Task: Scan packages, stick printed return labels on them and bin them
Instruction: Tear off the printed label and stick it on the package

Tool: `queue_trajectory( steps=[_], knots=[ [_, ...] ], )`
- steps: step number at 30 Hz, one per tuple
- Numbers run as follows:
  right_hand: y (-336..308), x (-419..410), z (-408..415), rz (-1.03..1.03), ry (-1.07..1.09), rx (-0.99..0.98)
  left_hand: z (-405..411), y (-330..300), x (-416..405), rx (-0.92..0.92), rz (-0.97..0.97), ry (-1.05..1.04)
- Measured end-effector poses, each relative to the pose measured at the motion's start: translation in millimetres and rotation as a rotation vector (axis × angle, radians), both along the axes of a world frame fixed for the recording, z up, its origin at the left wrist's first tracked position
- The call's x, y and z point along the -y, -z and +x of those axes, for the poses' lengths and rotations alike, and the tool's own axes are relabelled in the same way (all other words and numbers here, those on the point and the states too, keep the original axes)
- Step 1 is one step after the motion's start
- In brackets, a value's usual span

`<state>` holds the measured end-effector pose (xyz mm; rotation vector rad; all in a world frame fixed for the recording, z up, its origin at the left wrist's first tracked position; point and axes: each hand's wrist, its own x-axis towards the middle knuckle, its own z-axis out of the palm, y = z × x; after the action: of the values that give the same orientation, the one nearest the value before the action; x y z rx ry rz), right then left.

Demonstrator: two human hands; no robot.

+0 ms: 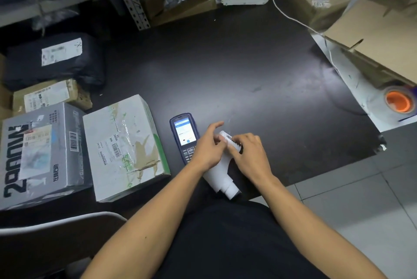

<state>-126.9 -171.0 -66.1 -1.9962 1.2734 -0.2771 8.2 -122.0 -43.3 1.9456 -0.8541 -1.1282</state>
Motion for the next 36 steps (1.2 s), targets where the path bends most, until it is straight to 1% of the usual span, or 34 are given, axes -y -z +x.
queue_trajectory(
  steps=[5, 10, 13, 16, 20, 24, 27, 29, 31, 32, 34, 35, 36],
  knots=[
    [0, 0, 1, 0.058, 0.029, 0.071, 2, 2, -3, 0.047, -0.039, 0.040],
    [-5, 2, 0, 0.233, 0.188, 0.181, 3, 0, -4, 0.077, -0.045, 0.110],
    [-9, 3, -2, 0.283, 0.222, 0.187, 5, -1, -5, 0.082, -0.043, 0.157],
    [-12, 7, -4, 0.268, 0.271, 0.177, 7, -1, -6, 0.106, -0.017, 0.189],
    [-14, 11, -7, 0.245, 0.335, 0.180, 7, -2, -7, 0.101, -0.002, 0.162],
    [-16, 14, -10, 0.236, 0.439, 0.217, 7, -2, -6, 0.082, 0.020, 0.111],
    [-21, 18, -13, 0.211, 0.561, 0.246, 7, -2, -6, 0.069, 0.021, 0.088],
    [-26, 19, -14, 0.157, 0.639, 0.290, 7, -4, -6, 0.049, 0.023, 0.084],
    [-31, 17, -11, 0.039, 0.639, 0.342, 6, -11, -6, 0.063, 0.015, 0.085],
    [-33, 15, -9, -0.048, 0.597, 0.357, 5, -14, -6, 0.111, -0.005, 0.081],
    [-37, 10, -2, -0.268, 0.439, 0.351, 4, -24, -6, 0.239, -0.064, 0.043],
    [-38, 8, 3, -0.400, 0.336, 0.336, 5, -30, -6, 0.282, -0.104, 0.004],
    [-39, 5, 9, -0.538, 0.233, 0.317, 5, -37, -6, 0.284, -0.140, -0.050]
  ],
)
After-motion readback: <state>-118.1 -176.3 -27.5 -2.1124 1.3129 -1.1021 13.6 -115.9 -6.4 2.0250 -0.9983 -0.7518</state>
